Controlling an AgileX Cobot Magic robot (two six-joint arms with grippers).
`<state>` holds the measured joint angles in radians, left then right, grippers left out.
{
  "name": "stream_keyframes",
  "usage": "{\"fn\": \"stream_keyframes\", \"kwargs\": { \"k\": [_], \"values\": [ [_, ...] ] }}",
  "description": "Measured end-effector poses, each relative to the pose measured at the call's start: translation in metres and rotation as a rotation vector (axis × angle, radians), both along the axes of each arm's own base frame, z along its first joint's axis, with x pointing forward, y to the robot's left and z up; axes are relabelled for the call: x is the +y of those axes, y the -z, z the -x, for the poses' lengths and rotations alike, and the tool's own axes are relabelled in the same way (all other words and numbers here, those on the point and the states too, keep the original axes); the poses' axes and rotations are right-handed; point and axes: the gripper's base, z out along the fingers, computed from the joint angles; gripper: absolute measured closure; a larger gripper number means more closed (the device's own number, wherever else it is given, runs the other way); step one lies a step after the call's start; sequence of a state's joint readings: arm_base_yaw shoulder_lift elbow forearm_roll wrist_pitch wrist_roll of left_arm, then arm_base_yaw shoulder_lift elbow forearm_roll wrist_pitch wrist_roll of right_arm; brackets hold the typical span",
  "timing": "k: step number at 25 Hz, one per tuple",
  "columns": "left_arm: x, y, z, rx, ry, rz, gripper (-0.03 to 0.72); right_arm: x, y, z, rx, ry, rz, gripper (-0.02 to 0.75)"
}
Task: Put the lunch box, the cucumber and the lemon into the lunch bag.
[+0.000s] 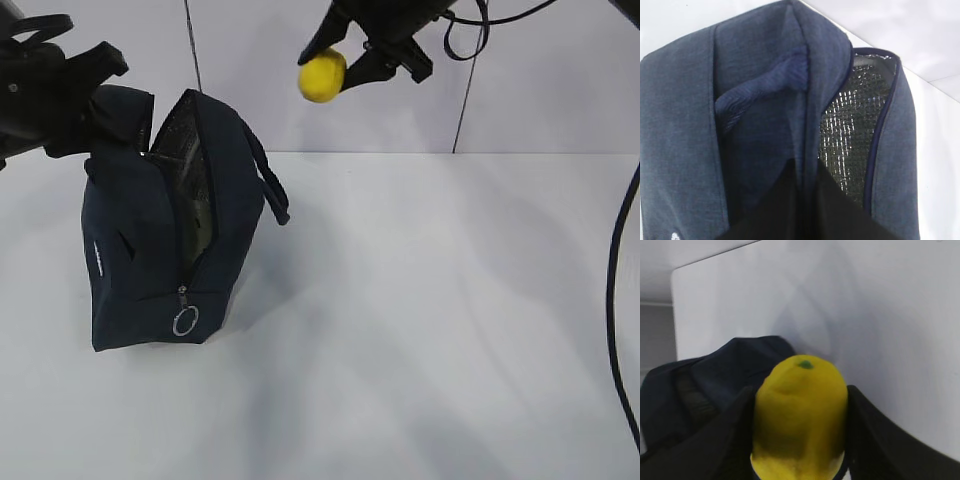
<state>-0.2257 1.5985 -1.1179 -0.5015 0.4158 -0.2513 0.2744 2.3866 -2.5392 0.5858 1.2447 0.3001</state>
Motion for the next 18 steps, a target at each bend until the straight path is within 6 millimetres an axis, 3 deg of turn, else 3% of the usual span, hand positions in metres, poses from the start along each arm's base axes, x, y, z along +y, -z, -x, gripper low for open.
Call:
{"fn": "stream_keyframes", "kwargs": {
  "k": [10, 18],
  "values": [
    [0.0, 0.0, 0.0, 0.003, 0.002, 0.0, 0.685, 0.009, -0.053, 0.025, -0.175, -0.168, -0.1, 0.339],
    [0.0, 0.0, 0.0, 0.003, 0.002, 0.0, 0.685, 0.054, -0.079, 0.066, -0.263, -0.322, -0.074, 0.339]
  ]
}}
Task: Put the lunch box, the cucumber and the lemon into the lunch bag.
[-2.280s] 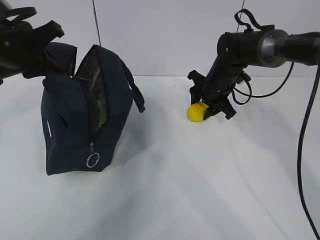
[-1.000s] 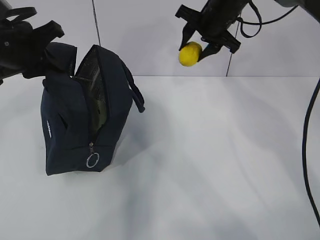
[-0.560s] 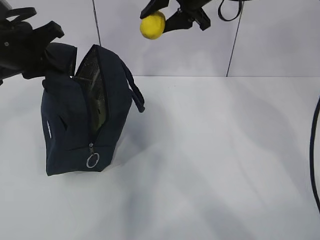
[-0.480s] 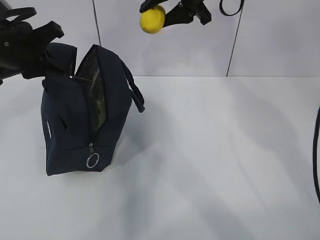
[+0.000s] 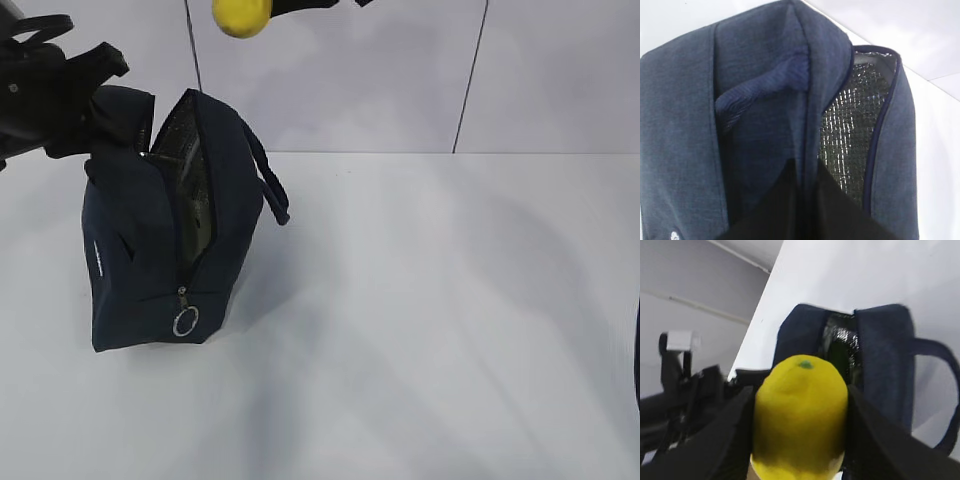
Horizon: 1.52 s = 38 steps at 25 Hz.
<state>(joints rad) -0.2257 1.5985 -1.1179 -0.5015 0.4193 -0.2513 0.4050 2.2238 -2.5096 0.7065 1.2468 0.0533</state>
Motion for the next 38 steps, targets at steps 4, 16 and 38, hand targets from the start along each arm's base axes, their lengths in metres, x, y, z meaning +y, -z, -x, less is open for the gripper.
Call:
{"fn": "stream_keyframes", "kwargs": {
  "k": [4, 16, 38],
  "values": [
    [0.0, 0.0, 0.0, 0.001, 0.001, 0.0, 0.685, 0.012, 0.009, 0.018, 0.004, -0.036, 0.105, 0.34],
    [0.0, 0.0, 0.0, -0.004, -0.002, 0.0, 0.685, 0.032, 0.041, 0.035, -0.002, -0.171, 0.237, 0.34],
    [0.0, 0.0, 0.0, -0.006, -0.003, 0.0, 0.685, 0.051, 0.062, 0.034, 0.078, -0.237, 0.146, 0.34]
  ]
}}
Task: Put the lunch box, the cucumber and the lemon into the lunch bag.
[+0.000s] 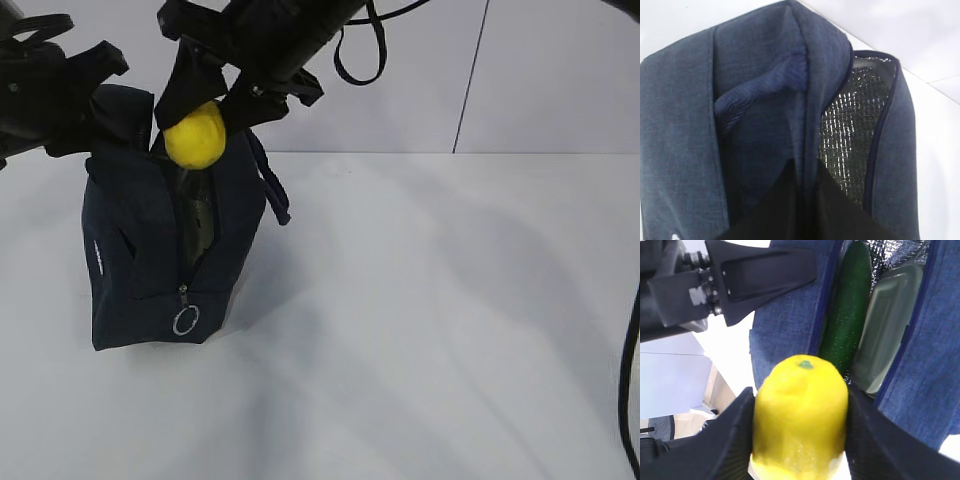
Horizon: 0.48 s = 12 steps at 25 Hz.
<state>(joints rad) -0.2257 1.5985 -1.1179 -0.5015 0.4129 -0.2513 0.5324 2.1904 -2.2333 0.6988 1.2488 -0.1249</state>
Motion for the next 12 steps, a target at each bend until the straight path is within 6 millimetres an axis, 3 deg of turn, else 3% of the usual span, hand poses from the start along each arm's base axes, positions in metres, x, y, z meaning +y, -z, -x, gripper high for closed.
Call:
{"fn": "stream_keyframes", "kwargs": {
  "k": [12],
  "values": [
    [0.0, 0.0, 0.0, -0.002, -0.001, 0.0, 0.685, 0.008, 0.019, -0.019, -0.074, 0.062, -0.035, 0.341]
  ]
}}
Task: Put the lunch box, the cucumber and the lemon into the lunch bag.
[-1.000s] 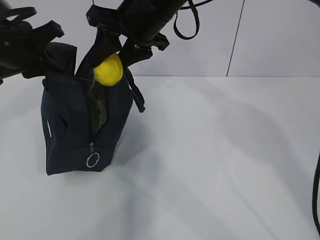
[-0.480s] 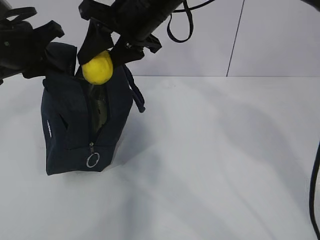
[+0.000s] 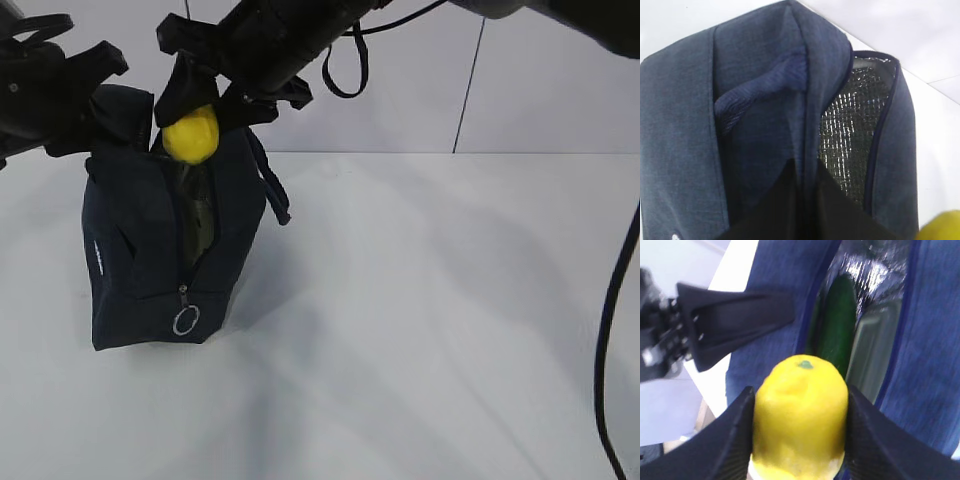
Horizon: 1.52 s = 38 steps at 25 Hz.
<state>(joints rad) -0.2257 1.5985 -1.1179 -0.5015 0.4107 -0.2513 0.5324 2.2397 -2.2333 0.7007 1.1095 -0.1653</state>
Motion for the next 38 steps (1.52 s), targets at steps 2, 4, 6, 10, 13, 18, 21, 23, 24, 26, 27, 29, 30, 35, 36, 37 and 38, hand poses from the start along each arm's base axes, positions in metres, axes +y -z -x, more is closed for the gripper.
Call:
{"fn": "stream_keyframes", "kwargs": {
  "k": [2, 4, 6, 10, 13, 18, 21, 23, 24, 26, 27, 29, 30, 35, 36, 37, 38],
  "values": [
    [0.0, 0.0, 0.0, 0.0, 0.0, 0.0, 0.685, 0.002, 0.004, -0.003, -0.005, 0.001, -0.008, 0.341],
    [0.0, 0.0, 0.0, 0.0, 0.0, 0.0, 0.685, 0.004, 0.01, -0.005, 0.004, 0.004, -0.015, 0.34],
    [0.0, 0.0, 0.0, 0.0, 0.0, 0.0, 0.685, 0.006, 0.016, -0.007, 0.009, -0.001, -0.022, 0.332],
    [0.0, 0.0, 0.0, 0.0, 0.0, 0.0, 0.685, 0.008, 0.019, -0.008, -0.013, -0.03, -0.042, 0.261],
    [0.0, 0.0, 0.0, 0.0, 0.0, 0.0, 0.685, 0.009, 0.017, -0.008, -0.03, -0.038, -0.052, 0.211],
    [0.0, 0.0, 0.0, -0.002, -0.001, 0.0, 0.685, 0.009, 0.017, -0.008, -0.048, -0.054, -0.05, 0.192],
    [0.0, 0.0, 0.0, -0.002, -0.001, 0.0, 0.685, 0.009, 0.017, -0.008, -0.049, -0.054, -0.05, 0.19],
    [0.0, 0.0, 0.0, -0.002, -0.001, 0.0, 0.685, 0.009, 0.017, -0.008, -0.046, -0.06, -0.049, 0.19],
    [0.0, 0.0, 0.0, -0.002, -0.001, 0.0, 0.685, 0.009, 0.015, -0.006, -0.041, -0.073, -0.046, 0.19],
    [0.0, 0.0, 0.0, -0.002, -0.001, 0.0, 0.685, 0.004, 0.009, -0.005, -0.028, -0.104, -0.037, 0.191],
    [0.0, 0.0, 0.0, -0.002, -0.001, 0.0, 0.685, 0.001, 0.006, -0.004, -0.019, -0.122, -0.033, 0.193],
    [0.0, 0.0, 0.0, -0.002, -0.001, 0.0, 0.685, -0.008, -0.005, -0.007, -0.024, -0.124, -0.037, 0.204],
    [0.0, 0.0, 0.0, -0.002, -0.001, 0.0, 0.685, -0.014, -0.01, -0.01, -0.032, -0.11, -0.041, 0.209],
    [0.0, 0.0, 0.0, -0.002, -0.001, 0.0, 0.685, -0.049, -0.03, -0.03, -0.065, 0.037, -0.007, 0.225],
    [0.0, 0.0, 0.0, -0.002, -0.001, 0.0, 0.685, -0.055, -0.029, -0.034, -0.068, 0.066, 0.02, 0.226],
    [0.0, 0.0, 0.0, -0.002, -0.001, 0.0, 0.685, -0.059, -0.027, -0.036, -0.068, 0.085, 0.045, 0.227],
    [0.0, 0.0, 0.0, -0.002, -0.001, 0.0, 0.685, -0.062, -0.026, -0.037, -0.067, 0.097, 0.061, 0.227]
  ]
}}
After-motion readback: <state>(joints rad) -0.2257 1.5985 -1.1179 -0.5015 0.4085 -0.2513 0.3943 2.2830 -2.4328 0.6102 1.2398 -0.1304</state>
